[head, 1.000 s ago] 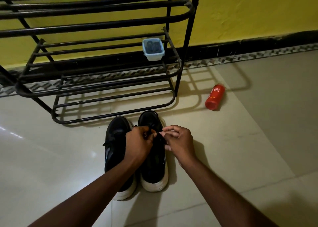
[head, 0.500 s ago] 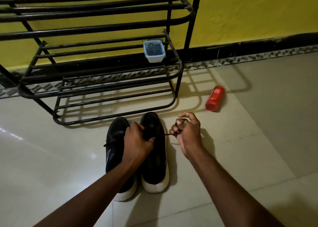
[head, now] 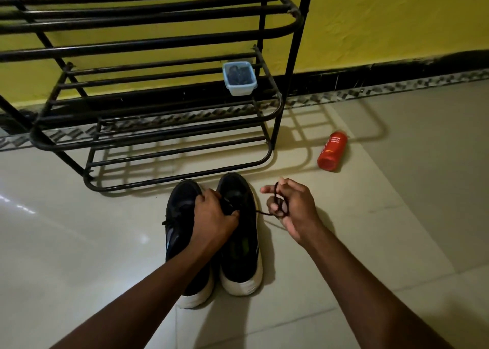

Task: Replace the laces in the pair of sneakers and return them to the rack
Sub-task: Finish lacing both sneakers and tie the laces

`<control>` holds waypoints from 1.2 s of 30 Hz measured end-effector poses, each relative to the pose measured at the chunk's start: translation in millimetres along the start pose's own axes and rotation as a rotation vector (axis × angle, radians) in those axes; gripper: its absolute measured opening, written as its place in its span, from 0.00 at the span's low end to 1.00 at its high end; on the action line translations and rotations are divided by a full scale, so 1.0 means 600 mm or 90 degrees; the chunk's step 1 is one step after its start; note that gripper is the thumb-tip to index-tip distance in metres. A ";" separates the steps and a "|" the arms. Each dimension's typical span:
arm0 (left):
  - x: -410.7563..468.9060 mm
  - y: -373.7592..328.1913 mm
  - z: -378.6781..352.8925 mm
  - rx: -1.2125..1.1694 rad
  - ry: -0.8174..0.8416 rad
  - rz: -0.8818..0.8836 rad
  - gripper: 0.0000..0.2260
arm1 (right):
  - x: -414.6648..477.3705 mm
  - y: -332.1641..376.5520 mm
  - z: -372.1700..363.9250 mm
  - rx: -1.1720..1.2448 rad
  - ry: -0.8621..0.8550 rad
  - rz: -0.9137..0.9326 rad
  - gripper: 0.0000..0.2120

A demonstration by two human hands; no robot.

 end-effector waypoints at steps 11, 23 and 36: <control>0.006 0.004 -0.003 0.011 0.000 0.007 0.24 | -0.026 0.106 0.005 -0.761 0.023 0.502 0.07; -0.024 -0.091 0.013 -0.311 0.250 -0.170 0.28 | -0.062 0.168 -0.021 -0.653 -0.080 0.619 0.03; 0.029 -0.119 0.050 -0.307 0.323 -0.153 0.07 | -0.020 0.053 0.033 -0.732 -0.023 0.463 0.06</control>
Point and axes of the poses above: each hand's wrist, its own x-axis towards the middle knuckle, its own z-axis out of the back of the hand, y = z × x, the point moved 4 cm from there along x, towards the middle knuckle, and after that the axes turned 13 degrees about -x, right-handed, at the moved point
